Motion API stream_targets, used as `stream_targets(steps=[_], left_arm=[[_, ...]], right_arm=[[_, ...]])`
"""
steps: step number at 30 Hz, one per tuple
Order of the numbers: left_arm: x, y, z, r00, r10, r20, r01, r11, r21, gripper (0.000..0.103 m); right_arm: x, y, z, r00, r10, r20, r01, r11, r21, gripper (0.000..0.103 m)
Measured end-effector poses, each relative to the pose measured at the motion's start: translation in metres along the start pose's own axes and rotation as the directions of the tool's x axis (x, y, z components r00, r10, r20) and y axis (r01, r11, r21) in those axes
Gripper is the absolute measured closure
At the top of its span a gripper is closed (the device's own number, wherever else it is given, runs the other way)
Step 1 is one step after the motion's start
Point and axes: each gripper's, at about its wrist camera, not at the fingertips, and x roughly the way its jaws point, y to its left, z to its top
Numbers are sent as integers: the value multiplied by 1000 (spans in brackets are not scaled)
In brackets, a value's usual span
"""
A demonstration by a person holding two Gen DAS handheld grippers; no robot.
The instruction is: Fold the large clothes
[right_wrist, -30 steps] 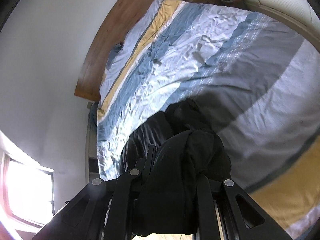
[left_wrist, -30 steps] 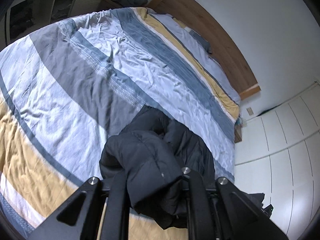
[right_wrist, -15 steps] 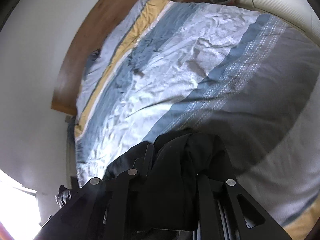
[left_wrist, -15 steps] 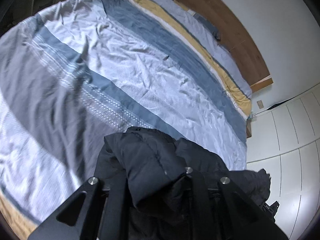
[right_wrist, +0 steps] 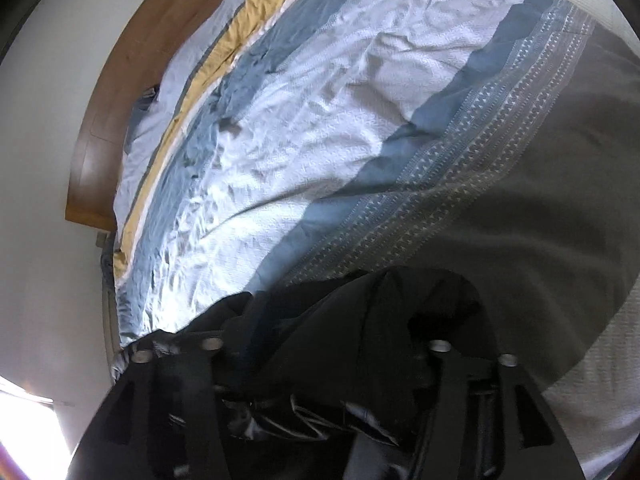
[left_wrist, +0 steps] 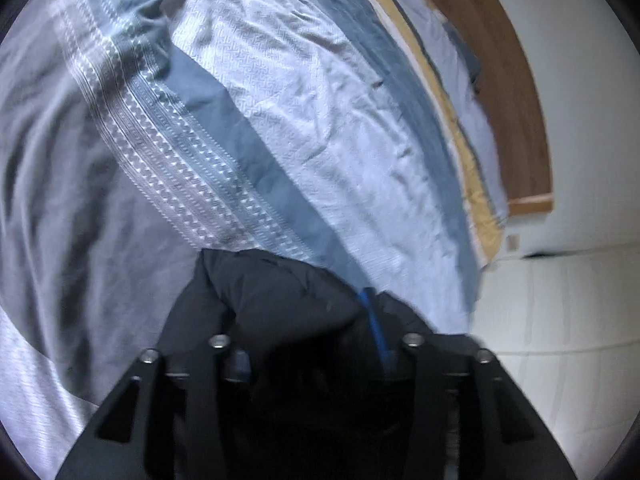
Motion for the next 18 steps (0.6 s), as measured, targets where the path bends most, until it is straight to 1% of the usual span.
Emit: stream_targets(steps=[2,3,4,6,7,8,10,11,14,16,18], left_arm=[[-13,-3,6,998,-66,23,67,997,-46,45],[-19,-4,8,996,-82,33,83,995,-57,43],[-26,-7,12,994,-93,48,97,993,-69,42],[-40,-11,19,994,-87,72,92,993,-77,42],[-47,-14,22,994,-70,80,76,995,-69,42],[-56,-19,25,995,-39,87,44,998,-52,42],[-73,-30,27,995,-5,103,5,1000,-3,42],[-80,-34,25,994,0,110,-2,1000,17,42],[-99,-47,9,991,49,125,-61,994,95,42],[-108,-54,-9,989,74,128,-94,983,156,42],[-112,-60,-33,988,95,125,-121,966,228,42]], right_arm=[[-4,4,3,1000,17,0,-17,1000,-3,32],[-7,5,5,1000,28,4,-28,1000,1,31],[-12,5,6,999,38,16,-38,999,8,29],[-24,7,10,998,52,41,-52,999,13,27],[-29,9,12,997,51,51,-52,999,10,24],[-36,11,14,996,49,69,-49,999,4,21],[-53,16,18,994,48,97,-46,999,-23,19],[-60,20,18,993,52,104,-47,998,-42,19],[-81,36,9,991,56,121,-39,989,-140,19],[-91,47,-5,991,65,119,-39,977,-211,19],[-99,58,-27,991,71,109,-37,956,-289,19]])
